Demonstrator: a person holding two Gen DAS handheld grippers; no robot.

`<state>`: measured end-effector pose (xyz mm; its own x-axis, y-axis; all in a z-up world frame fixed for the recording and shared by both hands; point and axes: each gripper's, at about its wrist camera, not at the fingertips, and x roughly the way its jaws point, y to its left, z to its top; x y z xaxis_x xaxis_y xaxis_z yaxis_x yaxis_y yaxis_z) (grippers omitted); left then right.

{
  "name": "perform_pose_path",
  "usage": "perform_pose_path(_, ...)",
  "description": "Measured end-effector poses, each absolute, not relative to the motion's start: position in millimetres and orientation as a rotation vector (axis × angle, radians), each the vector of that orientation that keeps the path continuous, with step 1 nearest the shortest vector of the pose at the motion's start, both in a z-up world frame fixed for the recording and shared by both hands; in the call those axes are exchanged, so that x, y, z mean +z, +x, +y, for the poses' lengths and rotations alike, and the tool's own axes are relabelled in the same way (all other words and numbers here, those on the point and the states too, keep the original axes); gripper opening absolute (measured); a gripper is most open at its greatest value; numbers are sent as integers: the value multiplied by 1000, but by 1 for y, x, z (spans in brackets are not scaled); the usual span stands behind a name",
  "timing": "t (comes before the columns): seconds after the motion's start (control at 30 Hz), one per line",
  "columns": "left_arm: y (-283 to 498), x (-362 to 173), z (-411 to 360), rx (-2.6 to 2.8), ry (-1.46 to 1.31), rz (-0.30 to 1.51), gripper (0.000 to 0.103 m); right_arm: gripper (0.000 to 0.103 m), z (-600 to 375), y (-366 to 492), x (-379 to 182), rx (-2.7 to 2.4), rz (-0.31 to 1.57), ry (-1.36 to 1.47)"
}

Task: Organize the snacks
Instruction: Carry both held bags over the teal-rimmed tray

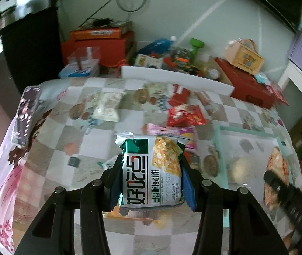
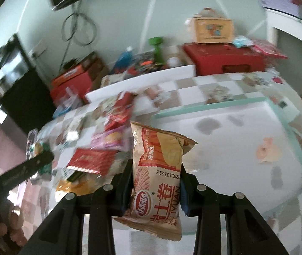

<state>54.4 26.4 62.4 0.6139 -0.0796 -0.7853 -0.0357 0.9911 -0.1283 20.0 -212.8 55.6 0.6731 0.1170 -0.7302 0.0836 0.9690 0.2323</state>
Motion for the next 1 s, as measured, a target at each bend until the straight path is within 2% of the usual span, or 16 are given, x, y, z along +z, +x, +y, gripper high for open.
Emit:
perform_pose_path(0.53,36,54,-115,-340,48,949,50,39,-350,-13,56,-276,797,424)
perform_pose_path(0.7,31,37,-151,-401,105,986,51,39,-363,-15,47,-287,820,453)
perform_pose_path(1.0,36,13,-168,-403,146,1029,51,39,-360,-5,25,-254,883,468)
